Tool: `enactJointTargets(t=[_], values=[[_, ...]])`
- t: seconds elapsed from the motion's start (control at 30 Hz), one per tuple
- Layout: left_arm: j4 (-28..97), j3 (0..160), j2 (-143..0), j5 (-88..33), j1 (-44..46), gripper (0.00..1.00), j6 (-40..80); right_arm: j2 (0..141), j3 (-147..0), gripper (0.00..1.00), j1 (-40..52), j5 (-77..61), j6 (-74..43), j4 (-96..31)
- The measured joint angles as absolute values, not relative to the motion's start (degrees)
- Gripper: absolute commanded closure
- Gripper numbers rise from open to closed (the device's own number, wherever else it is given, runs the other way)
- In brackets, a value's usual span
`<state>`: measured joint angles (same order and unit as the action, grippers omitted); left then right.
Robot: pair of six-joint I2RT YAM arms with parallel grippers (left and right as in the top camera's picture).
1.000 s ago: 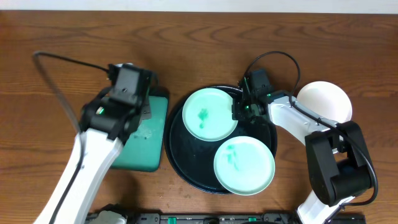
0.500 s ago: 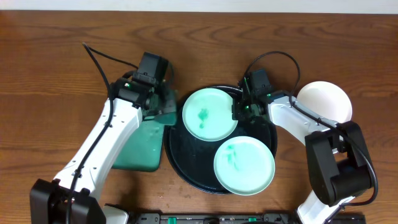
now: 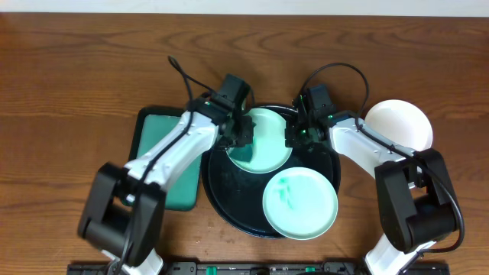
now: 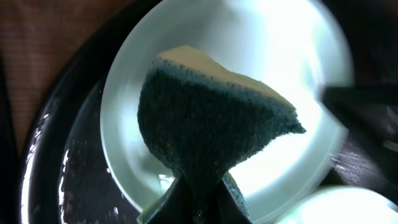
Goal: Clean dirty plates on tray and stack at the side
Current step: 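Carry the sponge with the left gripper to the held pale green plate, then scrub the pale green plate with the sponge while the right gripper holds it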
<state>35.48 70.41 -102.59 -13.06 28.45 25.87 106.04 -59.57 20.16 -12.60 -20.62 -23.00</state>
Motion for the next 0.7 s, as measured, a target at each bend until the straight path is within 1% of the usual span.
enactJointTargets(t=[0.13,0.3,0.53,0.7], values=[[34.7,70.4,-106.2,-10.3,28.5,0.93,26.8,106.0,-59.6,0.99,20.2,-12.6,-20.6,-23.0],[34.4,70.7,-108.1,-9.6,28.6,0.93,27.3,106.0,-59.6,0.99,20.2,-12.6,-20.6,-23.1],[33.1,72.0,-111.0,-13.9,29.3,0.93,27.5,106.0,-59.6,0.99,20.2,-12.6,-20.6,-23.2],[29.4,72.3,-112.7,-16.2,30.9,0.93,27.9,106.0,-59.9,0.99,20.1,-12.3,-20.6,-24.8]])
